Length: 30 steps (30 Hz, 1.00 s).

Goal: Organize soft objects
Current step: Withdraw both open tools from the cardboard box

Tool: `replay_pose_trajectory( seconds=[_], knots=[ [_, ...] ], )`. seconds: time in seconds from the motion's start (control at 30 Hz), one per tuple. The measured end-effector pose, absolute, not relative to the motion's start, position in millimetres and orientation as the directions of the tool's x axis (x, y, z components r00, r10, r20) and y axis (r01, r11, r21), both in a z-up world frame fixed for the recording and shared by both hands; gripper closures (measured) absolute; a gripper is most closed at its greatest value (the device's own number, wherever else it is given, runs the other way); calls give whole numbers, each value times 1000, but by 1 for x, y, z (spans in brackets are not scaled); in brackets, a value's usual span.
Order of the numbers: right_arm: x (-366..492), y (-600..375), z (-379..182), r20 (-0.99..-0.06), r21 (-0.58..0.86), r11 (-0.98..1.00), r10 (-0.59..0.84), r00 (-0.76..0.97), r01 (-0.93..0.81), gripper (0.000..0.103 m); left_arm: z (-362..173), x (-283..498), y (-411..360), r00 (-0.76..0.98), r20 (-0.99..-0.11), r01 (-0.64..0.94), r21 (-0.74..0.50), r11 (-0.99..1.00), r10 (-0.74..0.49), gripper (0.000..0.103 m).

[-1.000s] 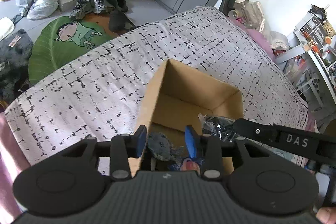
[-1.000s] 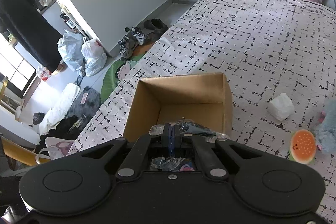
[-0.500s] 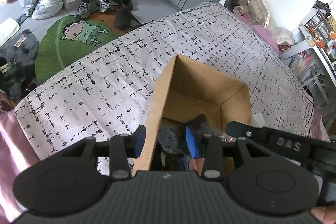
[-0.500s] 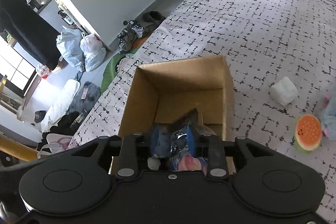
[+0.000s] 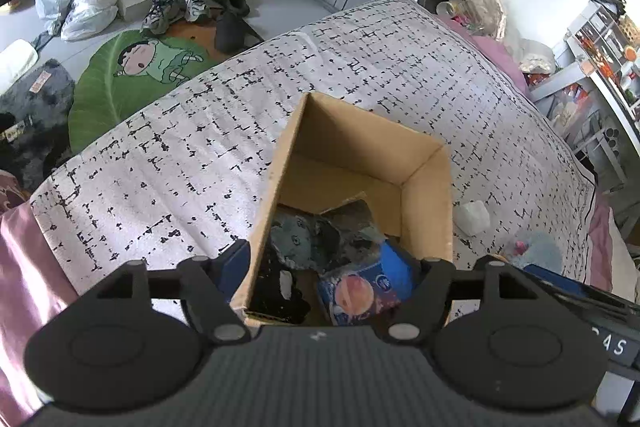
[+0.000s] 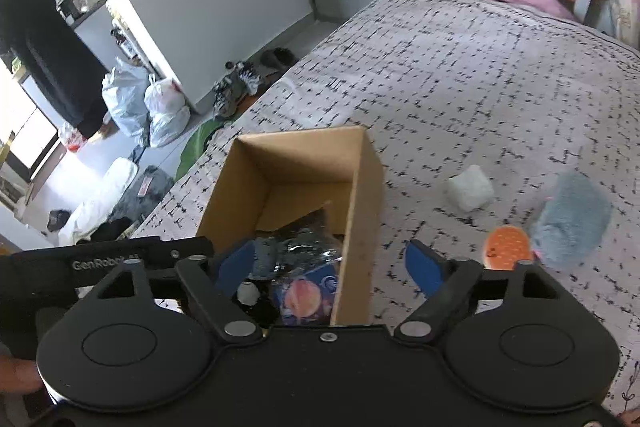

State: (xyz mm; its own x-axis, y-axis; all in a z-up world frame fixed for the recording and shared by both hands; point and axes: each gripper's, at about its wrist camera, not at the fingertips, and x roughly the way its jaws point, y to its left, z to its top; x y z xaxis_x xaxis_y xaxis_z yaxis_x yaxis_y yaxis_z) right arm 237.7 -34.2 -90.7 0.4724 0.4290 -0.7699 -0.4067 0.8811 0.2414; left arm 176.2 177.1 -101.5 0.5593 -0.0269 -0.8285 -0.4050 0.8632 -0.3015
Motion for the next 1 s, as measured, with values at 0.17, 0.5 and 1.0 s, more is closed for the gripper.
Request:
replay_pose_trajectory(
  seconds=[0.17,0.5,1.0],
  knots=[
    [229,-59,-86,-727,265,877,455,515,-401,2,-91,171,164,580,-815,-387,-293,874,-16,14],
    [217,-103,-79,-699,269,888,446,558,-373,0,-73,168,127,619,-785,-317,-274,908,-21,1],
    [212,-180,-73,-676,307,902,431,597,-304,0,-57,169,75,641,-766,-243,-257,935,-44,1]
  ],
)
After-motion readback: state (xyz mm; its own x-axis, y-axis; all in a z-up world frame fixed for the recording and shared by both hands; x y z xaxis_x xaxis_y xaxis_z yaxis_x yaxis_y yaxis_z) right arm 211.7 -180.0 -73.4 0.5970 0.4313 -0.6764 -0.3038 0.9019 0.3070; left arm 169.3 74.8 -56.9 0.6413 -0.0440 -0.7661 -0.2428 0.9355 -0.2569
